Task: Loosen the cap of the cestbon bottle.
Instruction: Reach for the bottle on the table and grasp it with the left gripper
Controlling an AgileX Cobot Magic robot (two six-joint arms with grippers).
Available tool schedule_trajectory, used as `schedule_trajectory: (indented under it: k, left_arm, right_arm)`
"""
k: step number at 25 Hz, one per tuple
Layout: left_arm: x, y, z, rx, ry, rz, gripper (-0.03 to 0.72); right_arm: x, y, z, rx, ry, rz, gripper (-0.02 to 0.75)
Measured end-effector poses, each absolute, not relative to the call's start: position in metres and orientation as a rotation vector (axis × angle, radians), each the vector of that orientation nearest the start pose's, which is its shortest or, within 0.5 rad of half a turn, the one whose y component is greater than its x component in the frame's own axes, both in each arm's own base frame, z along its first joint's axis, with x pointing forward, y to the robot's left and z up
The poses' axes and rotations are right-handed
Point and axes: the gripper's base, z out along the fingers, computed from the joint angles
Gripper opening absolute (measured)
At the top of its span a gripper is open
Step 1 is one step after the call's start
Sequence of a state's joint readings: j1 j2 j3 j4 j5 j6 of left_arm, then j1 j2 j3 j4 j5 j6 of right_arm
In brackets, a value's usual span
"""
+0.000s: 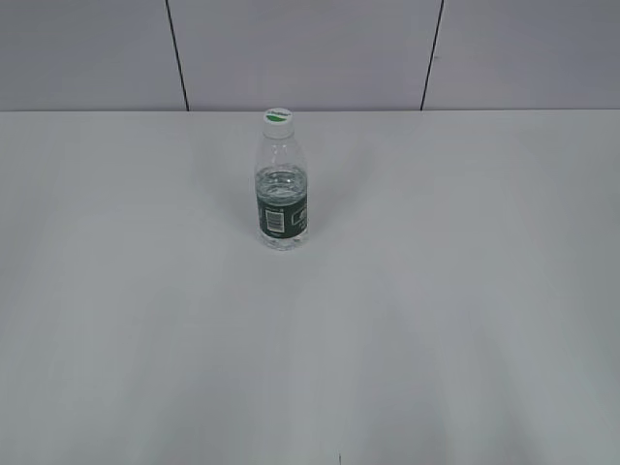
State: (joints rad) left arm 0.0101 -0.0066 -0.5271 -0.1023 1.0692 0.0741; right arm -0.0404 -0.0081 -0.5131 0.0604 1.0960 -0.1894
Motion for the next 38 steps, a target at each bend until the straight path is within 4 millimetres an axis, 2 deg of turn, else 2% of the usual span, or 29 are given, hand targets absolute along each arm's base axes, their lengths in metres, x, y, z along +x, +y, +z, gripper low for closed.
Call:
schedule_trajectory:
  k: [35, 38]
  left_arm:
    - [-0.0097, -0.0083, 0.2843, 0.072, 2.014, -0.068, 0.438]
    - [-0.0099, -0.0081, 0.2891, 0.069, 1.979, -0.065, 0.438]
  right_arm:
    - [-0.0090, 0.0053, 0.2781, -0.158, 2.052, -0.070, 0.534]
    - [-0.0090, 0.0053, 0.2781, -0.158, 2.052, -0.070, 0.534]
